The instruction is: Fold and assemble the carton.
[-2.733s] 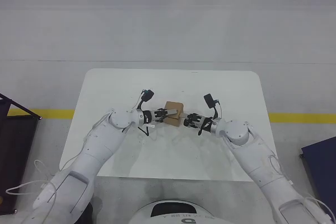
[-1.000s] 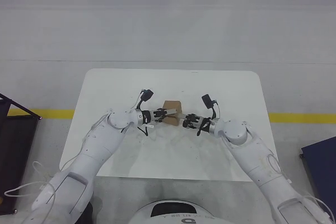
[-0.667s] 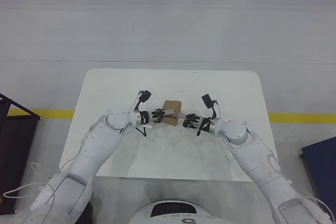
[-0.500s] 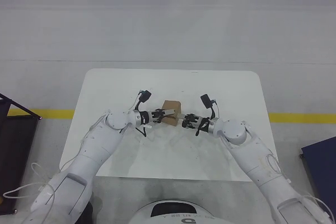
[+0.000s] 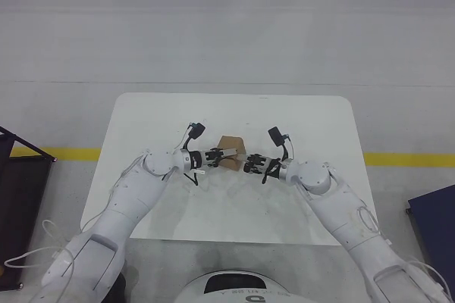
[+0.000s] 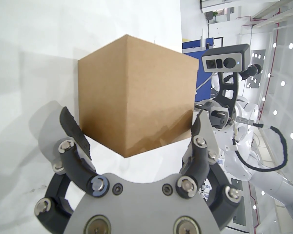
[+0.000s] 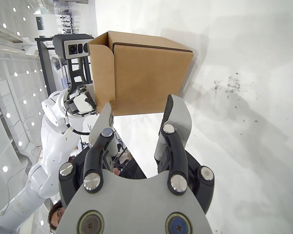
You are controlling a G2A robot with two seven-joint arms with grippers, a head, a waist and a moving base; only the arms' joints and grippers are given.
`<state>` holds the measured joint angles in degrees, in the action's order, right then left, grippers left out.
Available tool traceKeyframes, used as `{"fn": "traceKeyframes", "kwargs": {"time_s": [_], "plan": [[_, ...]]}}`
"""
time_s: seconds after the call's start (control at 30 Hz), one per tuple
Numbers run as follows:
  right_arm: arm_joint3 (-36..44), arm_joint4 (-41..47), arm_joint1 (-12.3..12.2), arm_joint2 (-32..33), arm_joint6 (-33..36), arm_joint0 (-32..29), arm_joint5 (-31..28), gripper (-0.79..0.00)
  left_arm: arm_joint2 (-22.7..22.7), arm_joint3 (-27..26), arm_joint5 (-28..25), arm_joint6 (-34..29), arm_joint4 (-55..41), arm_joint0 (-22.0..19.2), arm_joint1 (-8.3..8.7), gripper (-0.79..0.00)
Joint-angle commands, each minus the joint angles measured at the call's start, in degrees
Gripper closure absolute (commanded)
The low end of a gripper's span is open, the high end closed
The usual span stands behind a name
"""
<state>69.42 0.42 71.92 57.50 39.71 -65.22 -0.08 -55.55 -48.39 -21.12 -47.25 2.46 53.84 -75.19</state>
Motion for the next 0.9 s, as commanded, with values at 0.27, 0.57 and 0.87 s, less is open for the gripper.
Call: {"fn": "traceKeyframes", "kwargs": {"time_s": [0.27,0.57,0.87], "plan": [[0.3,-0.11,0.03,0.1,-0.22,0.01,-0.27,-0.456,0.09,0.13,-0.28,-0.14,-0.14,0.02,0.04,-0.785],[0.0,-0.21,0.11,-0.06,-0.08,0.23,-0.04,-0.449,-0.48,0.63,-1.45,-1.16,-2.23,0.22,0.16,-0.785],[-0.28,-0.17,0.19,-0.14,-0.04,0.35,-0.34,-0.462,-0.19,0.7,-1.65,-1.67,-2.48,0.0,0.12,-0.785]]}}
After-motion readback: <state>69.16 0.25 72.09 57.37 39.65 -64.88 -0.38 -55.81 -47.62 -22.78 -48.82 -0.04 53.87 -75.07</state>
